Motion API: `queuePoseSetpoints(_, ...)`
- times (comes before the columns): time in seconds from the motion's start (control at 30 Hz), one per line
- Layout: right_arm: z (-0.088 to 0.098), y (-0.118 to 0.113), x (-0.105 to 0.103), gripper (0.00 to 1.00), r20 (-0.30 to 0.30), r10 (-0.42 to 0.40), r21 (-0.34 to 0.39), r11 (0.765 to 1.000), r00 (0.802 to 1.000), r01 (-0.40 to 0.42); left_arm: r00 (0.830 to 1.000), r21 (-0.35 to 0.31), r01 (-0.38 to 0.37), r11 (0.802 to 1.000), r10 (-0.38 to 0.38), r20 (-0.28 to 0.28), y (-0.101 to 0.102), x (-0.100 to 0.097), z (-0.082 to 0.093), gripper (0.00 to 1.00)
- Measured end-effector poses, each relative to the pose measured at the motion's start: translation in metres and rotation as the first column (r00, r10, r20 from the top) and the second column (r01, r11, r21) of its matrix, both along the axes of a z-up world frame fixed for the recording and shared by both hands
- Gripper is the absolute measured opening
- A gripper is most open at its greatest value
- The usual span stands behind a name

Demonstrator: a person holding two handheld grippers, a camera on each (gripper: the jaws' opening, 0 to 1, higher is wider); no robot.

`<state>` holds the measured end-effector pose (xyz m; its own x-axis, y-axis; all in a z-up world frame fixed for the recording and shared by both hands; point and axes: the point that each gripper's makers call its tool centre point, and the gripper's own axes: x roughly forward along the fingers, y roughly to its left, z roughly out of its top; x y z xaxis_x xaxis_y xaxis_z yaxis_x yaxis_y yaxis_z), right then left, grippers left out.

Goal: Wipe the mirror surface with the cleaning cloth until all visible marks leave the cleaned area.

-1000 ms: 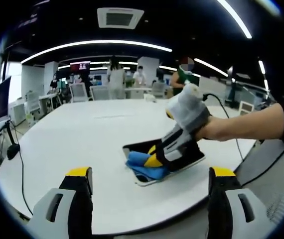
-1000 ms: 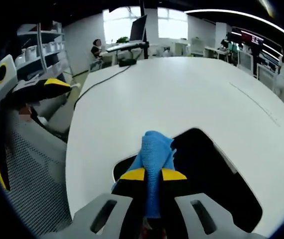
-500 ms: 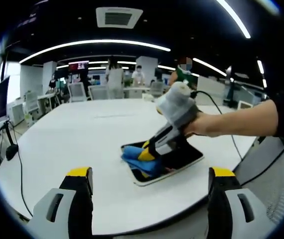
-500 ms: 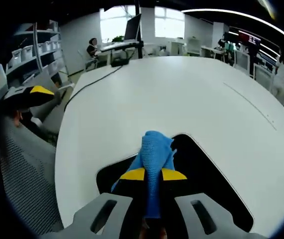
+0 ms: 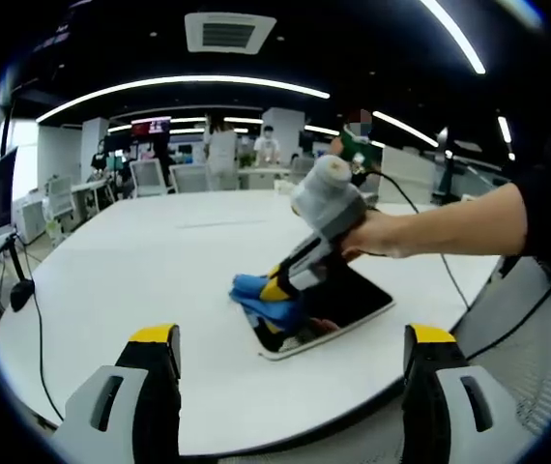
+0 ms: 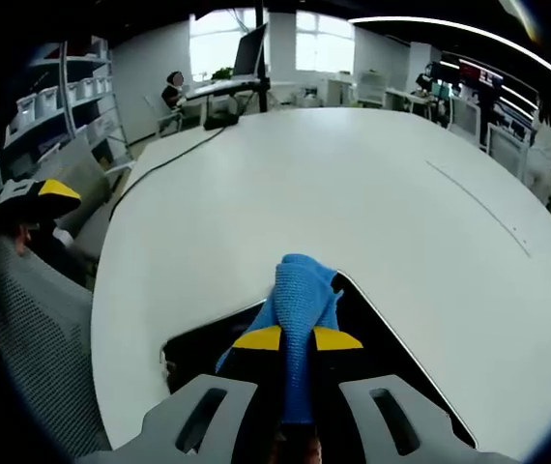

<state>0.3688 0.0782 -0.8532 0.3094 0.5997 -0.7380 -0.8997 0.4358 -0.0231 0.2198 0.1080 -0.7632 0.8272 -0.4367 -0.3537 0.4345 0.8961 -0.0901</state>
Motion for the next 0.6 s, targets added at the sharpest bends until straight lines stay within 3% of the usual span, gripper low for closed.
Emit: queuePoseSetpoints(0.6, 0.000, 0.002, 0.025, 0.05, -0.013, -0.007, -0.009, 1.000, 1.000, 0.007, 1.000, 0.004, -0.002, 1.000, 0.002, -0.017, 0.001, -0.001, -0.002, 0.96)
